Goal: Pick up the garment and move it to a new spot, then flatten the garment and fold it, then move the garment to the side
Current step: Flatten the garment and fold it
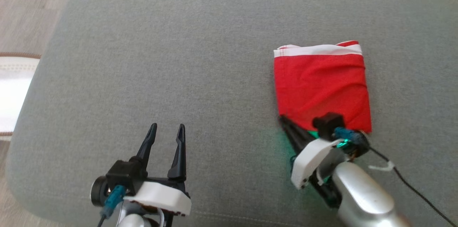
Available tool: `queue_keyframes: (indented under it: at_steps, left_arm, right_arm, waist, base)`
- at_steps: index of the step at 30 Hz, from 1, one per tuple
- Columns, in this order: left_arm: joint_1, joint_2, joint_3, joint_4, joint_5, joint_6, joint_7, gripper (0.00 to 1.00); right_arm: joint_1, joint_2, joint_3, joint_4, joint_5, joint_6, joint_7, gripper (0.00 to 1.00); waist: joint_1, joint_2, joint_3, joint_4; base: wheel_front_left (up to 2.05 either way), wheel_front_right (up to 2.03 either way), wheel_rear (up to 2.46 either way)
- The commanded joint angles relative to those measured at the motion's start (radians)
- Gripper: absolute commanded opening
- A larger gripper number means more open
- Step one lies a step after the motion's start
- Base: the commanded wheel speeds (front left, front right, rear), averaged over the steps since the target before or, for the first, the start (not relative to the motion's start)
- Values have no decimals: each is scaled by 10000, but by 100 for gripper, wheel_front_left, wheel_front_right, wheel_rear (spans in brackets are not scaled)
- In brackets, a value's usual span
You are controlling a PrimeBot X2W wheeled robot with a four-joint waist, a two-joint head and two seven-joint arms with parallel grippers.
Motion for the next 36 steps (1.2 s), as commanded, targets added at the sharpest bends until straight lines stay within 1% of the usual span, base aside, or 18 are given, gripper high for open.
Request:
queue_keyframes:
  at_steps: [1,4,6,9,10,13,14,15,16,17,18,22,25,30,36]
  left_arm:
    - [-206,-41,302,-299,-40,55,-122,100]
    - [-143,-41,358,-266,-20,56,-122,100]
    - [-89,-41,404,-239,3,46,-122,100]
    - [12,-41,492,-185,74,-10,-122,100]
    - [12,-41,492,-185,74,-10,-122,100]
    - [139,-41,630,-86,206,-124,-122,100]
    - [192,-41,692,-43,248,-167,-122,100]
    - [253,-41,755,-1,305,-211,-122,100]
    - [315,-41,820,43,373,-262,-122,100]
    - [383,-41,888,101,454,-320,-122,100]
    - [459,-41,964,155,515,-377,-122,100]
    - [784,-30,1276,355,743,-595,-122,100]
    - [959,-30,1509,445,865,-713,-122,100]
    - [1156,-33,1933,560,949,-734,-122,100]
    - [1372,-36,2298,607,1023,-888,-122,100]
  right_arm:
    - [-44,111,374,-347,144,-7,-125,0]
    - [185,-6,703,-625,414,-7,-279,0]
    - [326,-135,588,-831,482,-7,-453,0]
    - [635,-353,68,-1206,519,-7,-737,0]
    - [635,-353,68,-1206,519,-7,-737,0]
    - [1075,-626,-722,-1687,379,-7,-1038,0]
    - [1250,-716,-995,-1876,297,-7,-1134,11]
    - [1435,-821,-1267,-2067,163,-7,-1222,35]
    - [1644,-896,-1578,-2254,39,-7,-1296,56]
    - [1869,-922,-1903,-2451,-41,-7,-1366,89]
    - [2101,-930,-2214,-2643,-101,-7,-1421,100]
    - [2960,-901,-3252,-3294,-420,-7,-1559,100]
    - [3477,-805,-3736,-3615,-621,-7,-1625,100]
    - [3998,-617,-4222,-3841,-778,-7,-1778,100]
    - [4374,-500,-4609,-3637,-938,-7,-1904,100]
  waist:
    - [0,0,-72,-87]
    - [0,0,-270,-280]
    - [0,0,-416,-390]
    - [0,0,-669,-555]
    - [0,0,-669,-555]
    - [0,0,-943,-703]
    - [0,0,-1041,-745]
    - [0,0,-1140,-784]
    - [0,0,-1229,-817]
    - [0,0,-1319,-849]
    - [0,0,-1411,-875]
    - [0,0,-1714,-962]
    - [0,0,-1829,-990]
    - [0,0,-1940,-1016]
    - [0,0,-2042,-1030]
  base:
    - [0,0,0]
    - [0,0,0]
    - [0,0,0]
    - [0,0,0]
    - [0,0,0]
    - [0,0,0]
    - [0,0,0]
    - [0,0,0]
    - [0,0,0]
    - [0,0,0]
    - [0,0,0]
    - [0,0,0]
    - [0,0,0]
    - [0,0,0]
    - [0,0,0]
